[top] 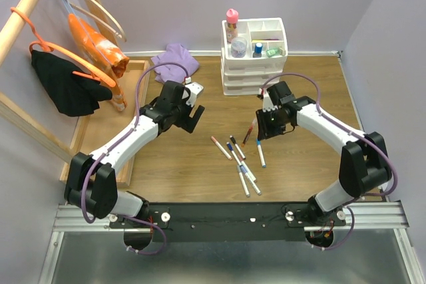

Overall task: Sort the stationery into containers
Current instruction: Pick up the pen from the center of the board.

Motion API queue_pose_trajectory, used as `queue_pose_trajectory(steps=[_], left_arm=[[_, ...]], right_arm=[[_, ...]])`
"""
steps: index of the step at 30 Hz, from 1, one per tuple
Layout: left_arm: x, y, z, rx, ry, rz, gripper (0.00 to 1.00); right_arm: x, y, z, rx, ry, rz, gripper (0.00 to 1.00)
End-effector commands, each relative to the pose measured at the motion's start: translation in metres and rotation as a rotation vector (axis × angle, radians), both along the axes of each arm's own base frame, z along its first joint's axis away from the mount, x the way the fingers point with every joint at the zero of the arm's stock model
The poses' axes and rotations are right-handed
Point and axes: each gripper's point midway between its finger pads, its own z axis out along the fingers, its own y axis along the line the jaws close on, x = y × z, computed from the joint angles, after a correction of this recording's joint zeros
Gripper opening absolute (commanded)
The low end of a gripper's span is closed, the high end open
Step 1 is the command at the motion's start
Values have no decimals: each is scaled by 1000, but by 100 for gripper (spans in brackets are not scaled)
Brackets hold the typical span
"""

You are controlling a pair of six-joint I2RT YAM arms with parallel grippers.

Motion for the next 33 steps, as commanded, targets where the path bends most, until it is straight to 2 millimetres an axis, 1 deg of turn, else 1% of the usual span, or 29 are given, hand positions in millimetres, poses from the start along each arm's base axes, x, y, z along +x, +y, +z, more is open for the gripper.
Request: queue_pose_trajectory(steps=[1,3,5,6,8,10,12,20,23,30,33], left_arm=[[0,-2,15,-39,-53,1,98],[-1,0,15,-33,-56,4,98],[-2,1,15,-32,-58,6,98],[-2,1,14,-31,-57,6,98],[-1,1,15,-32,-64,8,98],[0,2,14,-30,-66,12,98],[0,2,15,-29,-70,12,98],[-1,2,13,-33,-73,12,98],[-1,2,13,-33,-75,13,98],[-1,3,12,-31,-76,11,98],[-2,3,11,-30,-74,12,98]], right_arm=[[-6,11,-18,-17,53,-17,41],[-3,13,-26,-32,65,-24,41],[4,16,-28,-53,50,-24,41],[5,16,-33,-64,60,-24,41],[13,14,-34,-92,48,-40,41],[17,9,-40,-130,47,-58,41],[20,8,-41,-141,45,-64,41],[17,1,-50,-178,54,-70,41],[15,3,-55,-177,66,-62,41],[19,9,-60,-176,69,-56,41],[17,9,-63,-183,78,-53,41]])
